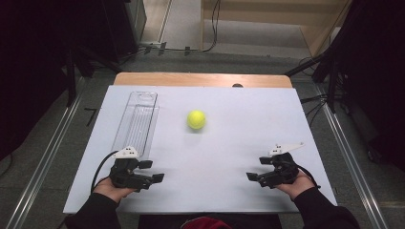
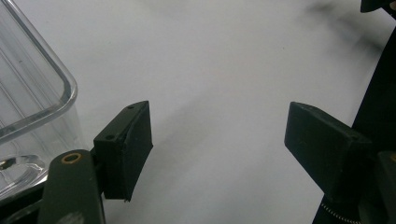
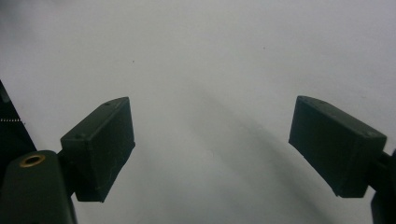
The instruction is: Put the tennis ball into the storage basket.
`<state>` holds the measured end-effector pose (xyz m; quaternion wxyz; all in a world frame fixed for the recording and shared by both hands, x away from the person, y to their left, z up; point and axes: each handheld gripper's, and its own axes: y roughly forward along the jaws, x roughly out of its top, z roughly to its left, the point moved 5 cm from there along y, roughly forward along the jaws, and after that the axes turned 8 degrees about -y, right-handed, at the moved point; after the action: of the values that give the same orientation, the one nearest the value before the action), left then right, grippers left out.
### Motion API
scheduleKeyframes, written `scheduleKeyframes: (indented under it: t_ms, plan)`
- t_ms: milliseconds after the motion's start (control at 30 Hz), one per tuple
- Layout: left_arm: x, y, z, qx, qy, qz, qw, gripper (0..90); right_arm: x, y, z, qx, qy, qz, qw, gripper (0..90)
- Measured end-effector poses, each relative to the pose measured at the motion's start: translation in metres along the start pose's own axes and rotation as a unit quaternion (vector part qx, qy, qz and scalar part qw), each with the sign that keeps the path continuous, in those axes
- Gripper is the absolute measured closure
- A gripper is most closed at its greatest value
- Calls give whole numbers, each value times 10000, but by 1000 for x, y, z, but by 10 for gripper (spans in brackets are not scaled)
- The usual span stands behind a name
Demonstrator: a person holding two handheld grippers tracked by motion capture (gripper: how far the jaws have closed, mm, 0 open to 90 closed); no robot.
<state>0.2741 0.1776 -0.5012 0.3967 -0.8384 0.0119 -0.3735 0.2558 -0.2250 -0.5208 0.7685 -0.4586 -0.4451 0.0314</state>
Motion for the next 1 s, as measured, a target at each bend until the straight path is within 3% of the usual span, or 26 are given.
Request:
scheduleKeyframes:
  t_ms: [1000]
  plan:
    - [0, 0, 1, 19, -57, 56, 10000, 240, -1, 3, 0, 51, -2, 65, 10000, 122]
